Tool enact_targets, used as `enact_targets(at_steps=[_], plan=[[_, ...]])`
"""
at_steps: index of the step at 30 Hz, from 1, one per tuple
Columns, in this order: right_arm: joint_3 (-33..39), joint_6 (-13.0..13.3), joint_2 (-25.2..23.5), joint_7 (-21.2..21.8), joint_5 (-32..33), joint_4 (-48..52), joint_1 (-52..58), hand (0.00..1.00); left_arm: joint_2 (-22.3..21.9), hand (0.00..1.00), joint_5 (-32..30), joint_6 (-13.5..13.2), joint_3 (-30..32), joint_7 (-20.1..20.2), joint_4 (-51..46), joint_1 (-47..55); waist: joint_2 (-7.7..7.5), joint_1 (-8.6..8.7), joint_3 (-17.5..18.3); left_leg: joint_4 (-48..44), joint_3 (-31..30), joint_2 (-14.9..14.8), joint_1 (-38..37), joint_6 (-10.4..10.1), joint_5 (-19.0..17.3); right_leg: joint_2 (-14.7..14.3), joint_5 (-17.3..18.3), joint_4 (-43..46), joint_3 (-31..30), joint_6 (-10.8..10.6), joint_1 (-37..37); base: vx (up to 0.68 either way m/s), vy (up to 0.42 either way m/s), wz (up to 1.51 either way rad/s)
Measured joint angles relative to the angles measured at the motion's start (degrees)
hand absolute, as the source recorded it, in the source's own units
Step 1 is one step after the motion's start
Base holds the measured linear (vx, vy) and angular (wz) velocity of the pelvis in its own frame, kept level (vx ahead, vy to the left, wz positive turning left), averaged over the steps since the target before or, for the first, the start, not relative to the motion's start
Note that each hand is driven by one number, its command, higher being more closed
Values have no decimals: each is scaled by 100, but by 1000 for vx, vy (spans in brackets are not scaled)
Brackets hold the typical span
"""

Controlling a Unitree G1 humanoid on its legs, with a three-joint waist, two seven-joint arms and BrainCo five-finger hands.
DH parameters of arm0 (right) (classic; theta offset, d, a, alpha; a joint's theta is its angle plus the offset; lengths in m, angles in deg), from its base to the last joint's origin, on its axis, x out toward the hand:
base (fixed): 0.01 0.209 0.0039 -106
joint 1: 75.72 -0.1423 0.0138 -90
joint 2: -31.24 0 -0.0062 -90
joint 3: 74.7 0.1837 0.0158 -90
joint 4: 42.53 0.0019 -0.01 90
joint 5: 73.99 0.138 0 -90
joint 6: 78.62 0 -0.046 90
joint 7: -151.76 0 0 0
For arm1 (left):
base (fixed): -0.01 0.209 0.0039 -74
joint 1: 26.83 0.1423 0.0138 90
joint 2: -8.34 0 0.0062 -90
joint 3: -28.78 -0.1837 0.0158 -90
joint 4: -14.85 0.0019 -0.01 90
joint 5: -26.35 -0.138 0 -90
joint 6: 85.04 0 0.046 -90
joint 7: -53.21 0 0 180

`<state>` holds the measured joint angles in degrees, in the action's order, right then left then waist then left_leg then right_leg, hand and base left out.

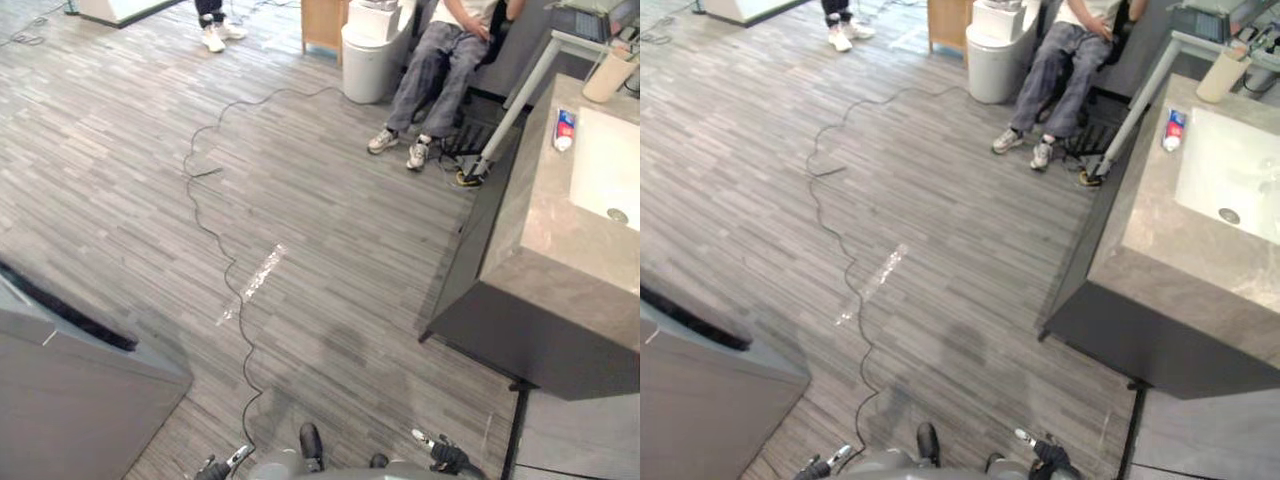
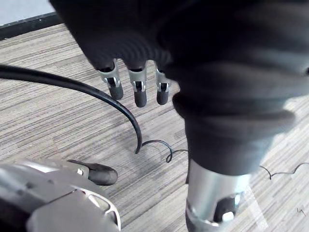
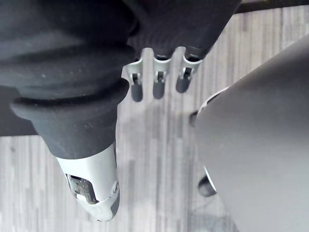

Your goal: Organize washtable

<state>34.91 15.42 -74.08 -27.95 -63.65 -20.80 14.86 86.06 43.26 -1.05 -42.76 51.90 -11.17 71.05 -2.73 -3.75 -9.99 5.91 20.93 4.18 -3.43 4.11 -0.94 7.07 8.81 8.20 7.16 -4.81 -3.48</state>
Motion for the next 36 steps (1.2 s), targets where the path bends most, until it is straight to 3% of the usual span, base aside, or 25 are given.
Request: enact_targets(at_steps=[1,3,5,7,9,11,12,14,15,17,18,19,21,22,23,24,25,28,29,30,31,32,34,36], plan=[[2,-2,28,4,58,9,-2,0,-15,0,-73,16,0,10,-43,0,40,3,-45,0,-20,-22,-63,1,-81,3,25,290,6,-31,66,82,13,4],[9,-17,82,9,105,174,1,0,-34,0,-453,62,-18,62,-102,-26,138,16,-113,-3,-89,-75,-239,116,-222,40,57,1837,-24,-12,635,89,36,14],[5,-10,33,17,108,335,47,0,39,0,-782,71,-61,145,-128,-41,130,83,-184,-14,-287,-3,-527,252,-337,124,16,3317,-196,161,1216,242,47,44],[-2,-2,30,46,107,458,46,0,70,0,-922,79,-82,150,-130,-80,82,140,-182,-40,-451,-48,-752,271,-433,-67,314,3893,-244,185,1642,293,47,53],[10,7,31,99,119,515,41,0,62,0,-961,97,-53,181,-123,-125,94,133,-184,-45,-510,-116,-825,171,-533,-262,441,3753,-201,232,2045,239,56,13],[26,49,23,108,270,667,21,0,72,0,-1090,179,-82,246,-105,-234,141,166,-218,-46,-562,-241,-904,49,-720,-626,339,2637,91,233,2611,315,43,7],[33,59,14,107,287,668,7,0,82,0,-1099,189,-84,249,-105,-263,122,181,-236,-46,-581,-247,-947,-21,-772,-705,173,2164,157,202,2686,402,29,23],[131,72,-124,93,317,672,-44,0,204,0,-1101,204,-80,258,-99,-291,-71,358,-324,-47,-695,-92,-1247,-327,-1008,-719,-638,626,450,113,2715,467,-1,43],[220,74,-153,92,319,674,-39,0,201,0,-1101,207,-69,260,-102,-291,-84,365,-319,-47,-698,-58,-1346,-368,-1090,-725,-720,559,481,159,2751,486,-31,45],[474,54,-189,97,300,752,2,0,38,0,-1172,200,256,268,-161,-156,20,387,-240,-82,-686,-134,-1719,-786,-1409,-893,-972,640,460,799,2760,619,-65,47],[494,50,-240,104,304,848,120,0,-63,0,-1199,196,513,275,-178,-100,-9,386,-138,-440,-637,-178,-1729,-953,-1534,-1016,-1400,661,377,1176,2673,790,-135,33],[496,41,-216,110,305,892,147,0,-172,0,-1203,241,719,258,-181,-104,85,328,-71,-934,-554,-408,-1602,-1081,-1619,-1155,-1473,702,398,1188,2585,816,-179,0],[469,58,-201,108,260,1023,182,0,-370,0,-1185,298,1110,274,-226,45,256,298,-20,-2996,-322,-918,-888,-1049,-1604,-1445,-1260,492,330,1315,2225,683,-143,-44],[448,62,-197,97,224,1134,186,0,-477,0,-1111,299,1283,271,-367,114,395,241,-12,-4717,-393,-1390,-200,-787,-1383,-1713,-1106,362,137,1378,1947,570,-60,-77],[368,66,-200,93,183,1131,158,0,-519,0,-1021,305,1323,269,-428,93,421,127,-20,-5678,-385,-1664,186,-810,-1402,-1860,-1013,346,-10,1445,1751,813,-53,-95],[221,59,-236,93,154,1125,134,0,-513,0,-888,312,1312,251,-551,40,343,39,-63,-6463,-450,-1889,599,-776,-1428,-1919,-928,330,-172,1519,1423,631,-30,-67],[207,56,-266,88,127,1120,133,0,-513,0,-793,308,1300,245,-592,-25,296,-18,-91,-6639,-499,-1924,773,-773,-1430,-1894,-908,310,-260,1529,1241,712,-17,-42],[-65,57,-368,-38,86,1049,98,0,-443,0,-215,168,1010,204,-871,-148,60,-43,-120,-6344,-600,-1837,1528,-629,-1515,-1540,-789,141,-723,1490,382,494,59,-28],[-180,62,-381,-56,78,1033,74,0,-378,0,-70,108,825,166,-949,-172,-48,-49,-80,-5735,-682,-1623,1887,-629,-1514,-1329,-547,115,-1001,1370,233,411,169,-60],[-208,55,-390,-60,73,955,-28,0,-422,0,9,54,692,126,-1012,-188,-49,-75,-61,-4711,-900,-1425,2130,-675,-1490,-1198,-323,66,-1314,1117,144,396,206,-80],[-180,57,-382,-60,74,882,-75,0,-453,0,43,44,664,115,-1006,-195,-38,-111,-61,-4070,-1109,-1369,2167,-775,-1427,-1186,-222,70,-1453,1043,151,355,281,-122],[-140,55,-393,-60,71,818,-93,0,-510,0,93,42,666,92,-947,-225,121,-217,-74,-2998,-1607,-1313,2227,-1008,-1245,-1190,-18,104,-1735,969,104,256,269,-108],[-158,54,-385,-71,52,801,-59,0,-592,0,200,36,759,67,-934,-229,175,-296,-79,-2309,-2096,-1280,2281,-1221,-1029,-1120,328,405,-2126,850,58,322,378,-121],[-305,66,-380,-102,46,807,65,0,-649,0,276,-18,888,-6,-934,-199,54,-346,15,-2566,-2148,-1095,2227,-1229,-683,-944,831,755,-2583,685,104,362,479,-120]])
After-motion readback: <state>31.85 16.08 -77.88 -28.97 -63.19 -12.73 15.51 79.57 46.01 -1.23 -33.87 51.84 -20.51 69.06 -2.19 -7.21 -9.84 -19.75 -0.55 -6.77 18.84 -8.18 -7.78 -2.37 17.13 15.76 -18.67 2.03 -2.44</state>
